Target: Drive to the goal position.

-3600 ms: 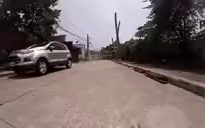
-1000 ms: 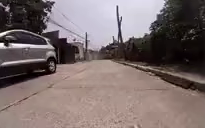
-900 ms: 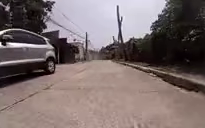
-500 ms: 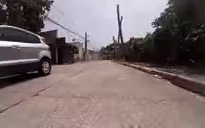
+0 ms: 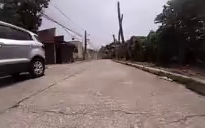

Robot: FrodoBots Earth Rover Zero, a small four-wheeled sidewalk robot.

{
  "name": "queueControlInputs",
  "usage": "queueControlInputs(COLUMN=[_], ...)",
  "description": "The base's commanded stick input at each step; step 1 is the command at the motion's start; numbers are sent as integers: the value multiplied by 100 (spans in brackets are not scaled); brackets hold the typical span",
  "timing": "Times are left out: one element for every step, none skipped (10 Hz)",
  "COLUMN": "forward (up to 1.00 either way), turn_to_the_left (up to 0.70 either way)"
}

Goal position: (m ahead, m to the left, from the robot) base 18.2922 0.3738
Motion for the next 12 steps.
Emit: queueControlInputs(forward=[100,100,100,100,100,100,100,100,100,100,100,100], turn_to_the_left=[0,0,0,0,0,0,0,0,0,0,0,0])
